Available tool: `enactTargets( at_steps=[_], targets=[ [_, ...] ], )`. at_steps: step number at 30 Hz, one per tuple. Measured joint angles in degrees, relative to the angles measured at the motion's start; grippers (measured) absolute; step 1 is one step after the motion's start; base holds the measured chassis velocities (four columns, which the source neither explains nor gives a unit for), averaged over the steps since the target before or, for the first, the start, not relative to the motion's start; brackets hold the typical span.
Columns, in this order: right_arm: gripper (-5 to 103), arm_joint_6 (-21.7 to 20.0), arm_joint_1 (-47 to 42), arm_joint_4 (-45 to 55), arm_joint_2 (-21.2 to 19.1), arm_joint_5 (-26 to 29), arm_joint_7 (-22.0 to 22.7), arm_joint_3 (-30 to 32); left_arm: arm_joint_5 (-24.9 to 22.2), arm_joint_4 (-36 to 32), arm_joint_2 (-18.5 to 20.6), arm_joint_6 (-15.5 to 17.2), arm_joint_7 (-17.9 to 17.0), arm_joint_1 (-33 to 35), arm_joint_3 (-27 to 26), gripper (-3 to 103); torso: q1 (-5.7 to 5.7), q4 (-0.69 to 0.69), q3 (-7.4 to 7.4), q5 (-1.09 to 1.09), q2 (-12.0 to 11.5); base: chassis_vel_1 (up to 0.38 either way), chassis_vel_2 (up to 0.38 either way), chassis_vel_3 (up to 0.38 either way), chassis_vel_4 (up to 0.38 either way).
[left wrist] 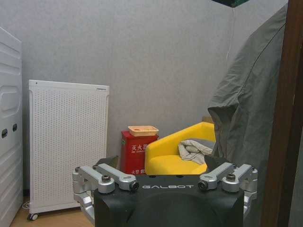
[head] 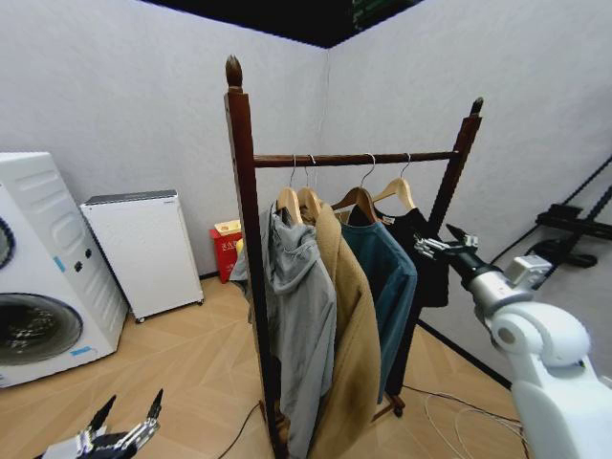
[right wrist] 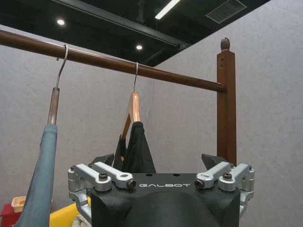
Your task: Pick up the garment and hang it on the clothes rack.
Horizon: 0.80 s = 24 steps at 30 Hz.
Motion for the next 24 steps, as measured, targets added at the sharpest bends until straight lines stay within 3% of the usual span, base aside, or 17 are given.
enactTargets(
  at_steps=[10, 14, 18, 24],
  targets=[
    [100, 6.93, -20.44, 4.38, 10.29, -7.56, 0.19, 6.69, 0.00, 0.00, 0.00, 0.00, 0.00, 0.00, 0.00, 100, -0.01, -0.01, 0.00, 0.01, 0.00, 0.000, 0.000, 0.000, 0.000],
    [100, 7.76, -21.90, 5.13, 12.93, -10.41, 0.18, 6.66, 0.00, 0.00, 0.00, 0.00, -0.01, 0.00, 0.00, 100, -0.01, 0.00, 0.00, 0.01, 0.00, 0.000, 0.000, 0.000, 0.000],
    [100, 8.79, -24.41, 6.53, 17.27, -19.21, 1.41, 3.55, 0.00, 0.00, 0.00, 0.00, 0.00, 0.00, 0.00, 100, 0.00, 0.00, 0.00, 0.00, 0.00, 0.000, 0.000, 0.000, 0.000],
    [100, 9.65, -25.17, 6.64, 18.73, -22.31, 2.74, 0.76, 0.00, 0.00, 0.00, 0.00, 0.00, 0.00, 0.00, 100, 0.00, 0.00, 0.00, 0.00, 0.00, 0.000, 0.000, 0.000, 0.000]
  ],
)
